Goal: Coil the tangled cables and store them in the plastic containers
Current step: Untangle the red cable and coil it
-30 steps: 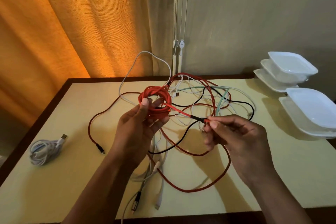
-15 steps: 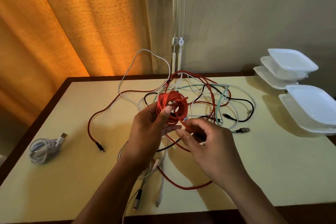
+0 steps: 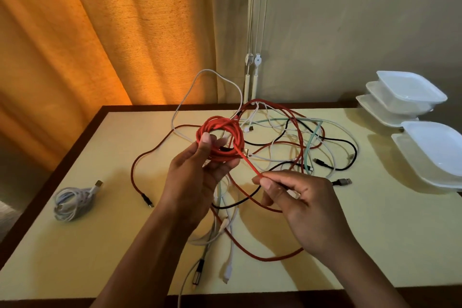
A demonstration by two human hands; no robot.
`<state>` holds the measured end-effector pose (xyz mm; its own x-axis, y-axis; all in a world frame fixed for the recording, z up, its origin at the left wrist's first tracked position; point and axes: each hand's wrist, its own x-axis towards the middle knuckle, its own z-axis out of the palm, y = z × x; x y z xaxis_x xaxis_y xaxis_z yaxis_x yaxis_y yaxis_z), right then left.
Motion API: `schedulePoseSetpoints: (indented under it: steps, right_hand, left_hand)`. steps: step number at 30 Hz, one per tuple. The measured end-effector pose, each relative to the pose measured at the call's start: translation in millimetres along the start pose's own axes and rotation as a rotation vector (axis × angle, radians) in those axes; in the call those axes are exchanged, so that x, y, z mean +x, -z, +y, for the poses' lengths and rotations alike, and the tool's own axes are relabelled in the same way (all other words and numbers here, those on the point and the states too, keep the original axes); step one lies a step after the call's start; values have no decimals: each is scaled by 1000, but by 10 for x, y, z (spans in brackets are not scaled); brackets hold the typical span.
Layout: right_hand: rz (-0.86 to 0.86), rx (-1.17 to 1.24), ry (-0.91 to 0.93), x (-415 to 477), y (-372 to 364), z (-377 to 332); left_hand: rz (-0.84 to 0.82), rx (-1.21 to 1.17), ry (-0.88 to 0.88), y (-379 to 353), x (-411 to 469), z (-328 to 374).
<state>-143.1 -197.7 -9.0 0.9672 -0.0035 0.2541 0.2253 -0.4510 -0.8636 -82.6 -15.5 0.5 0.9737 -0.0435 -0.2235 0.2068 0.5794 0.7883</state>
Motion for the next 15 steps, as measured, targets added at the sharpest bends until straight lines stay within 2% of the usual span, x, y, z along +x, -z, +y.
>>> schedulePoseSetpoints:
  steps: [3, 5, 10, 13, 15]
  right_hand:
    - [-33, 98, -161, 94, -36, 65]
    - [-51, 114, -194, 199, -128, 58]
    - [-70, 203, -179, 384, -562, -105]
    - [-156, 299, -278, 421, -909, -237]
    - [-225, 280, -321, 441, -1131, -329]
  left_hand:
    - [-20, -53, 87, 34, -45, 37]
    - [-22, -21, 100, 110, -93, 78]
    - [43, 63, 17, 448, -254, 215]
    - [96, 156, -55, 735, -401, 314]
    - [156, 214, -77, 949, -515, 337]
